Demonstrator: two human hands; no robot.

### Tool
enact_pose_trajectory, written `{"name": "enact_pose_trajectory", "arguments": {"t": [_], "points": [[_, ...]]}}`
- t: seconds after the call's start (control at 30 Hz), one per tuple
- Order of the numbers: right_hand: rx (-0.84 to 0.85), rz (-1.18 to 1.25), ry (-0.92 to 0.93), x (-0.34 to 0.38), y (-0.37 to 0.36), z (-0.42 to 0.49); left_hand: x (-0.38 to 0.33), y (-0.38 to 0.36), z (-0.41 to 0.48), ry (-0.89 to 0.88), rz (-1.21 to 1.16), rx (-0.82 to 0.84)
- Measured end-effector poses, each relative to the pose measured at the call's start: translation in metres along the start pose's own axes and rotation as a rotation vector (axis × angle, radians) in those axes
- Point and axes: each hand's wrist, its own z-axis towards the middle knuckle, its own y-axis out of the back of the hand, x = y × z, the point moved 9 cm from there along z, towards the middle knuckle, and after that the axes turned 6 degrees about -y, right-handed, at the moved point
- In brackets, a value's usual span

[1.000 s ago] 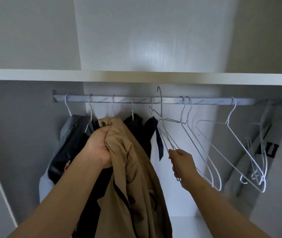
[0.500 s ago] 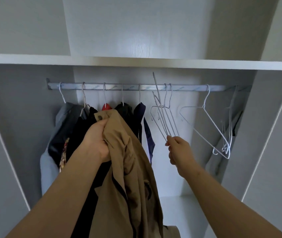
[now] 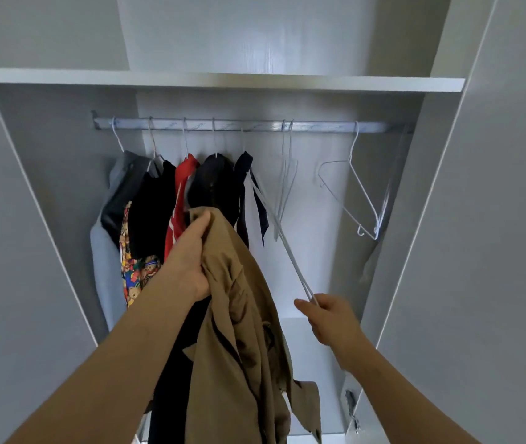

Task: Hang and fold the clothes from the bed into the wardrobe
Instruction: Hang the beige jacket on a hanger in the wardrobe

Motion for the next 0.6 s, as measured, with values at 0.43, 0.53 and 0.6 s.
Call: {"name": "enact_pose_trajectory", "arguments": {"t": [0.43, 0.53, 0.6], "points": [[0.359, -0.383, 0.025, 0.01, 0.024, -0.073, 0.049, -0.05, -0.024, 0.165, 0.364, 0.183], [0.332, -0.221, 0.072, 0.03, 0.013, -0.072, 0.053, -0.057, -0.028, 0.093, 0.431, 0.133], [0.292, -0.136, 0.141, 0.051, 0.005, -0.069, 0.051, -0.065, -0.029, 0.036, 0.471, 0.145]]}}
